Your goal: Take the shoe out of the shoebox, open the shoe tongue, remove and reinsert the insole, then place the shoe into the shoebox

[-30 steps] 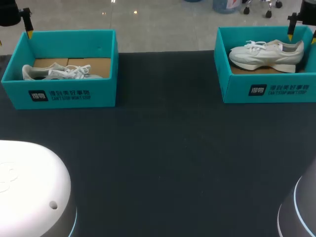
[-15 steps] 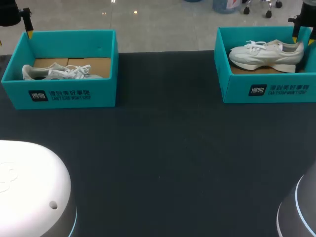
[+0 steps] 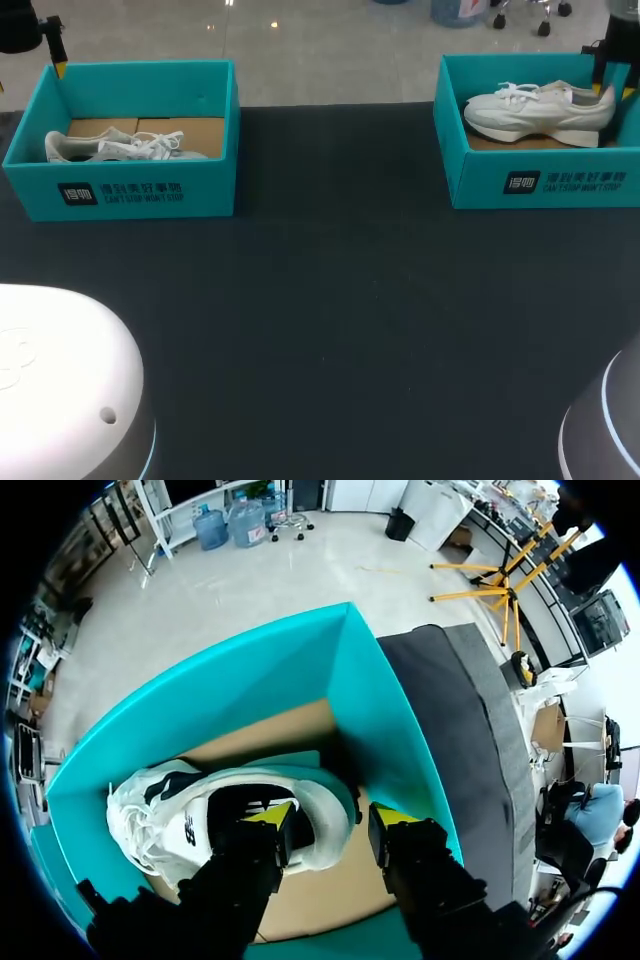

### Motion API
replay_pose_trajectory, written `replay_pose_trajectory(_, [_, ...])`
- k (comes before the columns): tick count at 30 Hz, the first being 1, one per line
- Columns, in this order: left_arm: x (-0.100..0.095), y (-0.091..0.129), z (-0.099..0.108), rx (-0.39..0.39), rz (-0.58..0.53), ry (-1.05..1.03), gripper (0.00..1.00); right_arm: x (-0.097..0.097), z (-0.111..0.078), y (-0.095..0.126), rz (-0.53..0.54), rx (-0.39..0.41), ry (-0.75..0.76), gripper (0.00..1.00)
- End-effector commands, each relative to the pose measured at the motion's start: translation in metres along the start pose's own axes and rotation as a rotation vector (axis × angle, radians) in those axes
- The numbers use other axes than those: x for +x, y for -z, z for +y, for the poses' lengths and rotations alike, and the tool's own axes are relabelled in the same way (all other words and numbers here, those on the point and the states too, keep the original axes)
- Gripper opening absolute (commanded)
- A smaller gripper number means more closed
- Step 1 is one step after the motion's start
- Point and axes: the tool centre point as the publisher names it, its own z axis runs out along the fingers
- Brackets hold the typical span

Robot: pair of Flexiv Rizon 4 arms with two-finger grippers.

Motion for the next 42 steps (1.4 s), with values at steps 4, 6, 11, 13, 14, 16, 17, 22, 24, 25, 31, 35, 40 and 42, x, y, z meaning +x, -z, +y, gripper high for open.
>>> replay_pose_trajectory(4, [0.000,0.000,0.000,-0.001,0.002,-0.001,1.00,-0.001,0.007,-0.015,-0.012,0.039,-0.004,0.45])
replay_pose_trajectory(6, [0.000,0.000,0.000,-0.001,0.002,-0.001,1.00,0.000,0.005,-0.018,-0.016,0.043,0.002,0.45])
replay_pose_trajectory(11, [0.000,0.000,0.000,-0.001,0.002,-0.001,1.00,0.002,0.004,-0.031,-0.026,0.059,0.006,0.45])
replay_pose_trajectory(13, [0.000,0.000,0.000,-0.001,0.002,-0.001,1.00,0.002,0.002,-0.034,-0.032,0.066,0.007,0.46])
replay_pose_trajectory(14, [0.000,0.000,0.000,-0.001,0.002,-0.001,1.00,0.002,0.002,-0.036,-0.036,0.069,0.008,0.46])
replay_pose_trajectory(16, [0.000,0.000,0.000,-0.001,0.002,-0.001,1.00,0.001,0.001,-0.039,-0.040,0.074,0.008,0.46])
replay_pose_trajectory(17, [0.000,0.000,0.000,-0.001,0.002,-0.001,1.00,0.000,0.001,-0.041,-0.044,0.078,0.006,0.46])
replay_pose_trajectory(22, [0.000,0.000,0.000,-0.001,0.002,-0.001,1.00,-0.002,-0.001,-0.048,-0.054,0.093,0.006,0.47])
replay_pose_trajectory(24, [0.000,0.000,0.000,-0.001,0.002,-0.001,1.00,-0.002,-0.001,-0.052,-0.056,0.098,0.007,0.47])
replay_pose_trajectory(25, [0.000,0.000,0.000,-0.001,0.002,-0.001,1.00,-0.002,-0.001,-0.053,-0.059,0.102,0.008,0.47])
replay_pose_trajectory(31, [0.000,0.000,0.000,-0.001,0.002,-0.001,1.00,0.000,0.001,-0.058,-0.083,0.112,0.039,0.35])
replay_pose_trajectory(35, [0.000,0.000,0.000,-0.001,0.002,-0.001,1.00,-0.002,-0.003,-0.058,-0.085,0.119,0.033,0.00])
replay_pose_trajectory(40, [0.000,0.000,0.000,-0.001,0.002,-0.001,1.00,-0.006,-0.007,-0.053,-0.089,0.114,0.020,0.00])
replay_pose_trajectory(42, [0.000,0.000,0.000,-0.001,0.002,-0.001,1.00,-0.008,-0.008,-0.047,-0.086,0.110,0.014,0.00])
